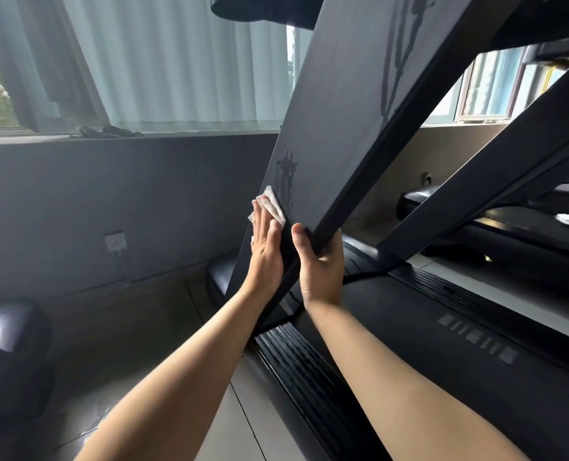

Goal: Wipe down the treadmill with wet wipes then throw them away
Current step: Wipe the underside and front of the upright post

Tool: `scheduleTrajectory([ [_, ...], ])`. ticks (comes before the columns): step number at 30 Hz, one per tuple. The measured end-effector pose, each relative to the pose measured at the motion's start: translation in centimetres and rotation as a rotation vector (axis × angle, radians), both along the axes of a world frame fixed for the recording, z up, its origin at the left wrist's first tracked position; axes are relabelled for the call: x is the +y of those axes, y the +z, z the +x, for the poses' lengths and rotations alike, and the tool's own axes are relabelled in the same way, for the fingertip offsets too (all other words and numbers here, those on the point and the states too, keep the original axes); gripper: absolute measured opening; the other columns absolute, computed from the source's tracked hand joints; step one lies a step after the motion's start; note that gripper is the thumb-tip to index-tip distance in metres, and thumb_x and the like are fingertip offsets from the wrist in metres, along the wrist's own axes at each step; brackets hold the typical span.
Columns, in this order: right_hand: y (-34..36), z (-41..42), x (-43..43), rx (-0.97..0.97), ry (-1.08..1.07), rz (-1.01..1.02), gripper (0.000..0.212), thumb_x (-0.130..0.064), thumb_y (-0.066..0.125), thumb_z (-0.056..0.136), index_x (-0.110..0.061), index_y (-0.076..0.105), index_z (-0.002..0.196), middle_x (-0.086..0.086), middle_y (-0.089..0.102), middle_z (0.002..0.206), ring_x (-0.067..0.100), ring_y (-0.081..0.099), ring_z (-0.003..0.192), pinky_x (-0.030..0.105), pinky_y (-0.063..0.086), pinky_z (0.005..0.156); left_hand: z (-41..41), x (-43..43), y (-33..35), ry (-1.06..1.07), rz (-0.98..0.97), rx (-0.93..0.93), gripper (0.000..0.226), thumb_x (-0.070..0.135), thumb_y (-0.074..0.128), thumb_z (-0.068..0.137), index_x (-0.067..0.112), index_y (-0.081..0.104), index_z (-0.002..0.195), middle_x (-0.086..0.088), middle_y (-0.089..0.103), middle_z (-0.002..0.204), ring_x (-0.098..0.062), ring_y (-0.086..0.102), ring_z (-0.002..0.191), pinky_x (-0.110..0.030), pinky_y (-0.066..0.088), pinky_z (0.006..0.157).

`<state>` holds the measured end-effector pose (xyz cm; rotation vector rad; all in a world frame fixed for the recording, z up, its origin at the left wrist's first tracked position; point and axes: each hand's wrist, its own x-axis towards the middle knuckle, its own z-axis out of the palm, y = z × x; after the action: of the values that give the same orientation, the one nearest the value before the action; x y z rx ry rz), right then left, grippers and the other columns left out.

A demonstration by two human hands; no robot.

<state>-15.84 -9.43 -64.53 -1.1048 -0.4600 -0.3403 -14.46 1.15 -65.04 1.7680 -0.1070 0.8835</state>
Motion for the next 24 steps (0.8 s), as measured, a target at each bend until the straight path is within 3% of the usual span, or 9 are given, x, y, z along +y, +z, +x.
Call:
scheduleTrajectory([
  [2,-0.1,0.1,-0.1,0.009,-0.008,-0.014,0.036,-0.028,0.079,0.086,-0.014,0.063,0.114,-0.001,0.074,0.108,0.01,0.069,0.103,0.021,0.051,0.088,1.2,0.8,0.7,0.044,-0.03,0.041,0.055,0.036,0.019,0.11,0.027,-0.001,0.16,0.017,-0.004,0.164,0.006,-0.014,0.146,-0.04,-0.01,0.126],
  [6,-0.1,0.1,-0.2,0.023,0.009,-0.013,0.033,-0.023,0.08,0.087,-0.014,0.063,0.114,-0.001,0.074,0.107,0.01,0.069,0.102,0.021,0.051,0.087,1.2,0.6,0.8,0.05,-0.121,0.116,0.056,0.04,0.018,0.112,0.025,-0.004,0.161,0.006,-0.011,0.168,0.002,-0.017,0.144,-0.044,-0.011,0.126],
  [10,-0.1,0.1,-0.1,0.022,0.009,-0.02,0.04,-0.033,0.079,0.082,-0.013,0.064,0.112,0.001,0.075,0.105,0.015,0.071,0.101,0.034,0.054,0.092,-0.4,-1.4,-1.7,0.099,0.062,0.041,0.074,0.063,0.015,0.097,0.03,-0.003,0.161,0.011,-0.012,0.168,0.011,-0.022,0.144,-0.028,-0.011,0.121],
  [15,0.0,0.1,-0.6,-0.001,0.089,-0.009,0.051,-0.039,0.081,0.08,-0.012,0.06,0.119,0.011,0.073,0.113,0.028,0.07,0.108,0.053,0.052,0.099,-2.5,-3.6,-3.2,0.104,0.285,-0.061,0.055,0.049,0.016,0.104,0.049,-0.012,0.152,0.014,-0.017,0.166,-0.004,-0.018,0.153,-0.037,-0.009,0.126],
  [18,1.7,-0.2,-1.4,-0.047,0.088,0.059,0.042,-0.028,0.08,0.085,-0.013,0.058,0.118,0.01,0.073,0.11,0.028,0.07,0.107,0.05,0.055,0.096,-2.8,-3.7,-1.7,0.085,0.325,-0.073,0.052,0.054,0.015,0.104,0.058,-0.013,0.148,0.017,-0.02,0.165,-0.003,-0.02,0.152,-0.036,-0.011,0.125],
  [20,3.0,-0.4,-1.7,-0.066,0.067,0.095,0.038,-0.018,0.077,0.088,-0.01,0.057,0.119,0.001,0.075,0.105,0.018,0.071,0.103,0.034,0.056,0.09,-2.5,-3.3,0.0,0.061,0.266,-0.051,0.052,0.055,0.014,0.102,0.056,-0.009,0.148,0.015,-0.017,0.166,0.002,-0.02,0.15,-0.035,-0.012,0.124],
  [24,3.7,-0.7,-2.0,-0.047,0.012,0.079,0.032,-0.017,0.076,0.089,-0.01,0.062,0.117,-0.002,0.075,0.105,0.011,0.07,0.101,0.024,0.05,0.088,-0.7,-1.6,3.4,0.079,0.129,-0.002,0.067,0.055,0.018,0.101,0.031,-0.005,0.159,0.011,-0.013,0.168,0.006,-0.02,0.144,-0.03,-0.01,0.122],
])
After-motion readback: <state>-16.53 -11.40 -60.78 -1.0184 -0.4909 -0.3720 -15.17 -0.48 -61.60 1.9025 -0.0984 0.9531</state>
